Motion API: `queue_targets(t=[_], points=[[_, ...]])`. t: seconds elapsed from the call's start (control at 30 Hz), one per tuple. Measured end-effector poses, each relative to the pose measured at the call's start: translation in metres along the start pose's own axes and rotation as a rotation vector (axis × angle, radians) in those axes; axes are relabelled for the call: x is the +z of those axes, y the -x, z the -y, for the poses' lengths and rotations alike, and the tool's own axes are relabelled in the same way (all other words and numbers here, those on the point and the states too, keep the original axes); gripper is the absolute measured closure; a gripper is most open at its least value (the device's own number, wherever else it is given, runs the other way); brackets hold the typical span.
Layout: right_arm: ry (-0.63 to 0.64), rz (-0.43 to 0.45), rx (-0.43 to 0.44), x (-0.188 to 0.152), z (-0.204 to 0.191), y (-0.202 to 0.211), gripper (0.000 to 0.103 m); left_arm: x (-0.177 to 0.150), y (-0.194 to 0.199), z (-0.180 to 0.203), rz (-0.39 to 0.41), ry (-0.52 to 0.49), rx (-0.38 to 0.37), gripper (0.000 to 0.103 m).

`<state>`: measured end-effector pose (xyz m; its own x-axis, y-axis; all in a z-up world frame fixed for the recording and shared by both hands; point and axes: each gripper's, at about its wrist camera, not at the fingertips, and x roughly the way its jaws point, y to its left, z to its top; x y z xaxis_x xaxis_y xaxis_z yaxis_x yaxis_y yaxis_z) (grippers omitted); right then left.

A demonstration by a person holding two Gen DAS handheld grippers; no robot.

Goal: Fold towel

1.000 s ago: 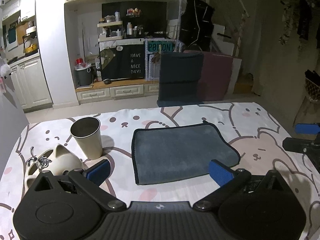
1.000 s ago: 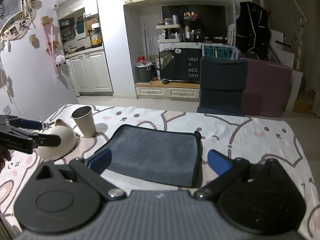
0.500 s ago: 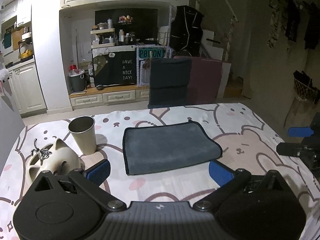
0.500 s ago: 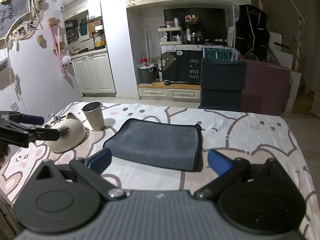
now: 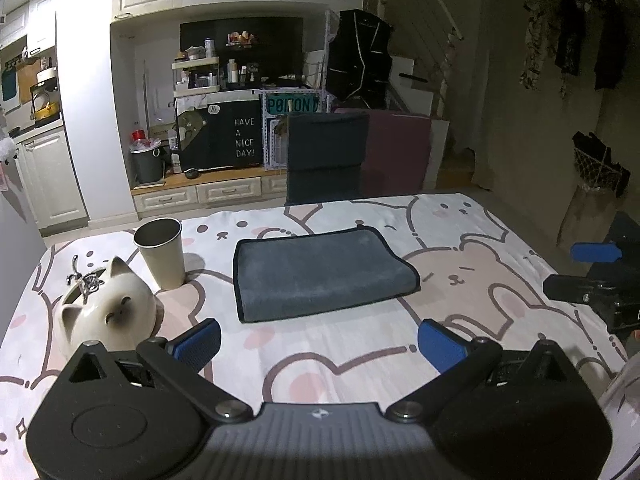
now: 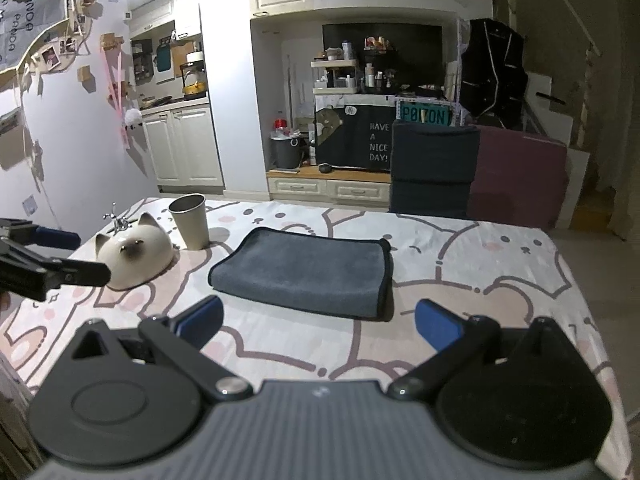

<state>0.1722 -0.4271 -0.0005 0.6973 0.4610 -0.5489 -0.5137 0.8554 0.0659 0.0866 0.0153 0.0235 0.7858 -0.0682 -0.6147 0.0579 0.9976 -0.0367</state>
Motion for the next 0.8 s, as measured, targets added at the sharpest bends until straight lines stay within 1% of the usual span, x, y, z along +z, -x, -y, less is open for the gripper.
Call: queue_targets(t=[0.33, 0.5, 0.8], points=[[0.042, 0.008, 0.037, -0.012, -0.014, 0.029, 0.0, -0.012, 0.027, 0.007, -0.018, 0.008, 0.031, 0.0], [0.013, -0.036, 0.073, -0.014, -0.017, 0.039, 0.0, -0.019, 0.041, 0.014, -0.014, -0.008, 0.033, 0.0], [0.005, -0.043, 0.062, -0.022, -0.022, 0.049, 0.0, -0.029, 0.056, 0.023, -0.016, -0.012, 0.018, 0.0]])
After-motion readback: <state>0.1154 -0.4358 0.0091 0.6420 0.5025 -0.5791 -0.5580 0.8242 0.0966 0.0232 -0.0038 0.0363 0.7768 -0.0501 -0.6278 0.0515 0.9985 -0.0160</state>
